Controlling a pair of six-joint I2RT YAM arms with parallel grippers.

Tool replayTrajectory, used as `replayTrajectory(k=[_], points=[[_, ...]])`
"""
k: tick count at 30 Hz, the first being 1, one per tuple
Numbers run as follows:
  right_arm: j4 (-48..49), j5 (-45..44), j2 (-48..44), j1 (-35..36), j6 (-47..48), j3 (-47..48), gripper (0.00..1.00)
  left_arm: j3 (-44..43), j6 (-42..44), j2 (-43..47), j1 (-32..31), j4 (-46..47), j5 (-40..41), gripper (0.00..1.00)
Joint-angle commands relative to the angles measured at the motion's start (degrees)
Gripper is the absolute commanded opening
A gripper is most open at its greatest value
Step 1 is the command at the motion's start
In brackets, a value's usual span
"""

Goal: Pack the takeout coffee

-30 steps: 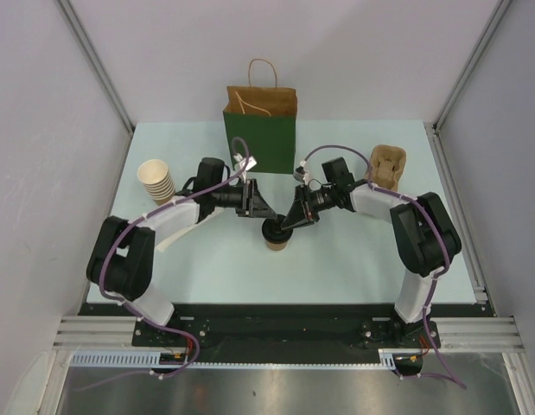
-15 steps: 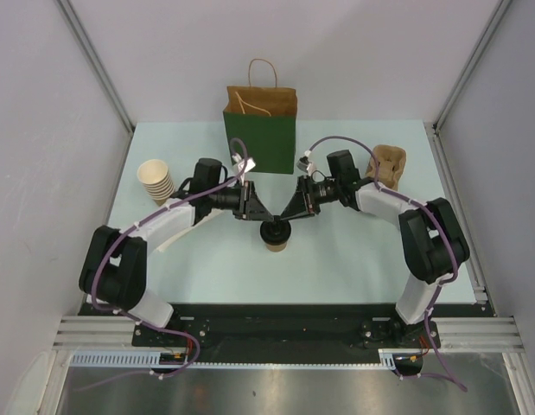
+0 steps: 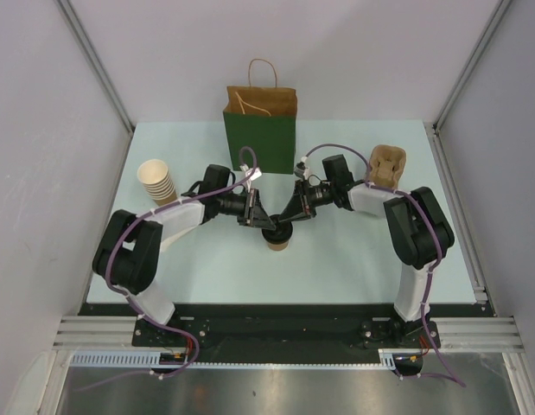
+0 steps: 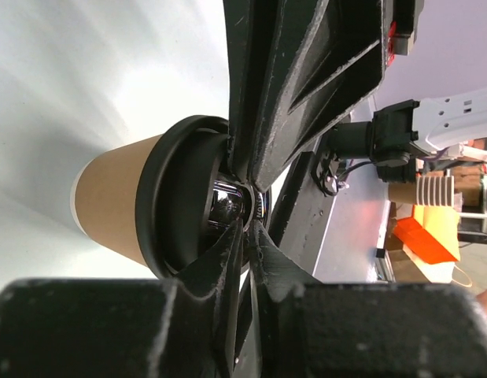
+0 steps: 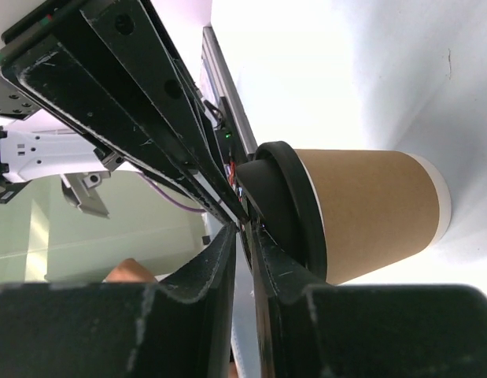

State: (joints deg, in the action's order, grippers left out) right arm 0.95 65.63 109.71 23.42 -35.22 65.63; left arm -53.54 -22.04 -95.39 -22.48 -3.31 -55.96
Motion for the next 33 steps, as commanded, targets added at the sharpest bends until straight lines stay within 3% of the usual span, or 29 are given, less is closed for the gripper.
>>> replayTrajectory(k=[1, 8, 25, 33], points=[[-0.8, -3.8, 3.3, -0.4, 1.5, 0.8, 0.19, -0.3, 2.3, -3.3, -0.2, -1.6, 3.8, 0.13], [-9.9, -7.5, 5.1, -0.1, 8.2, 0.8, 0.13, 0.1, 3.0, -3.6, -0.2, -2.4, 5.3, 0.12], [-13.3, -11.6, 10.8, -0.6, 11.6, 0.7, 0.09, 0.8, 3.2, -6.8, 0.0, -2.7, 6.6, 0.12], [-10.7, -6.0, 3.1, 1.7, 11.8, 0.7, 0.13, 0.1, 2.1, -3.0, -0.2, -0.6, 1.4, 0.16]])
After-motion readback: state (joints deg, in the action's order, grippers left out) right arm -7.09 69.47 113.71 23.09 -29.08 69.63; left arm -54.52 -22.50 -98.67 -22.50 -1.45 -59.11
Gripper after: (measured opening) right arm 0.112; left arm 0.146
